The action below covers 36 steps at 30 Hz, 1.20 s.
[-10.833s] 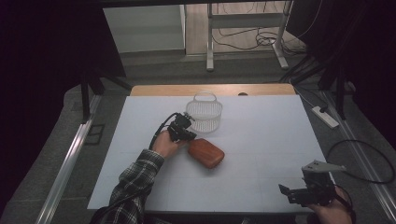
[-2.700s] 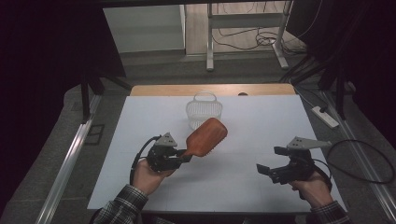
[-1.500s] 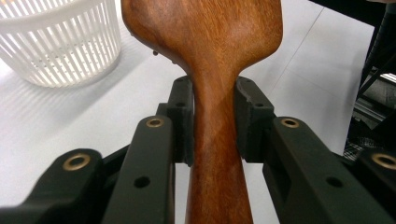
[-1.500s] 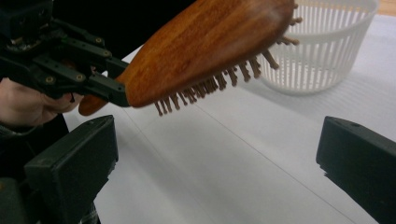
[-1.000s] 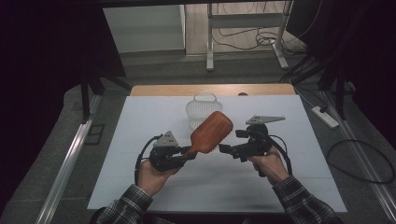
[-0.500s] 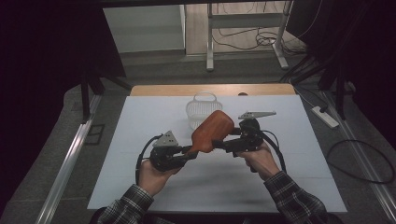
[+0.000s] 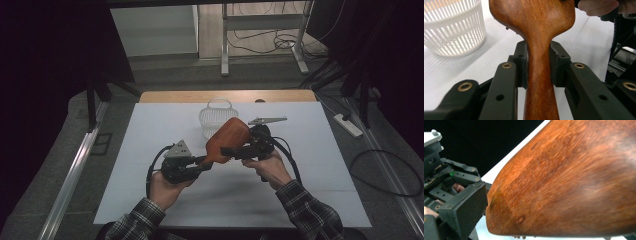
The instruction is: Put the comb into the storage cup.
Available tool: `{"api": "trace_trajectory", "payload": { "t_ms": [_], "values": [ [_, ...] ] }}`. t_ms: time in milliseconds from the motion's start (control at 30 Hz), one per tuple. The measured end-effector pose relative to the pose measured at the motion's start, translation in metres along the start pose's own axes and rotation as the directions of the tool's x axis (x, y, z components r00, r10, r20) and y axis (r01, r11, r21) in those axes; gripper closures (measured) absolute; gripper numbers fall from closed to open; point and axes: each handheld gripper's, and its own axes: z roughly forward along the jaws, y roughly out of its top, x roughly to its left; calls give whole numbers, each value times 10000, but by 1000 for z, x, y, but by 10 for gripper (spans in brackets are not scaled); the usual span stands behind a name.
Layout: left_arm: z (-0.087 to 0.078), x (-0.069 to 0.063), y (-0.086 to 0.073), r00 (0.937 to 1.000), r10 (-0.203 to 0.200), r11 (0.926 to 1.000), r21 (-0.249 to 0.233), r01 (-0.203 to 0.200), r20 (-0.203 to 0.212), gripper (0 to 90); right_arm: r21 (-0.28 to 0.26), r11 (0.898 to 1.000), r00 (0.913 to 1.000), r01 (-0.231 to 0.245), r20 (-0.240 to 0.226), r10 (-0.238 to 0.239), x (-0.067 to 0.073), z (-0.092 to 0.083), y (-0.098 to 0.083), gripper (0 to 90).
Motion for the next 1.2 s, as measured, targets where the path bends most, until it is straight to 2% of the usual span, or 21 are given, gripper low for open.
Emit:
{"api": "trace_trajectory", "payload": {
  "t_ms": [167,333,433,567,600,633,667,700,800,833,900,933,967,1067,1200],
  "values": [
    [0,-1,0,10000,40,10000,-52,-40,43,707,-149,9996,9995,-225,-202,222,-2,1,0,42],
    [2,-1,0,10000,52,10000,-77,-51,40,707,-288,9991,9983,-312,-495,298,-2,0,0,131],
    [2,0,-1,9999,59,10000,-21,-59,110,706,-422,9971,9952,-637,-768,603,-5,-3,0,208],
    [5,1,-2,9999,96,9999,83,-97,80,708,-526,9893,9815,-1362,-1425,1276,-13,-5,-2,317],
    [5,1,-2,9999,96,9999,83,-97,80,708,-526,9893,9815,-1362,-1425,1276,-13,-5,-2,317],
    [5,1,-3,9999,128,9998,132,-129,97,709,-571,9842,9726,-1674,-1730,1554,-17,-6,-3,359],
    [6,1,-3,9998,151,9998,161,-152,87,709,-571,9842,9726,-1674,-1730,1554,-17,-6,-3,359],
    [7,1,-3,9997,230,9994,257,-233,108,709,-599,9762,9601,-2086,-2028,1927,-20,-7,-3,406],
    [11,2,-3,9996,201,9992,345,-209,220,710,-592,9666,9435,-2492,-2399,2285,-24,-9,-4,451],
    [12,2,-3,9995,186,9991,379,-195,253,710,-558,9615,9347,-2690,-2559,2466,-26,-10,-4,463],
    [14,2,-4,9994,157,9989,427,-171,307,710,-522,9559,9262,-2889,-2680,2653,-28,-10,-5,483],
    [14,2,-4,9994,157,9989,427,-171,307,710,-522,9559,9262,-2889,-2680,2653,-28,-10,-5,483],
    [14,2,-4,9994,129,9989,444,-144,328,710,-496,9503,9179,-3074,-2789,2824,-28,-10,-6,493],
    [15,3,-4,9992,82,9987,503,-102,403,707,-516,9490,9179,-3110,-2753,2858,-27,-11,-6,516],
    [15,4,-4,9991,68,9987,510,-90,415,697,-684,9518,9249,-2990,-2661,2714,-22,-12,-6,524]
  ]
}}
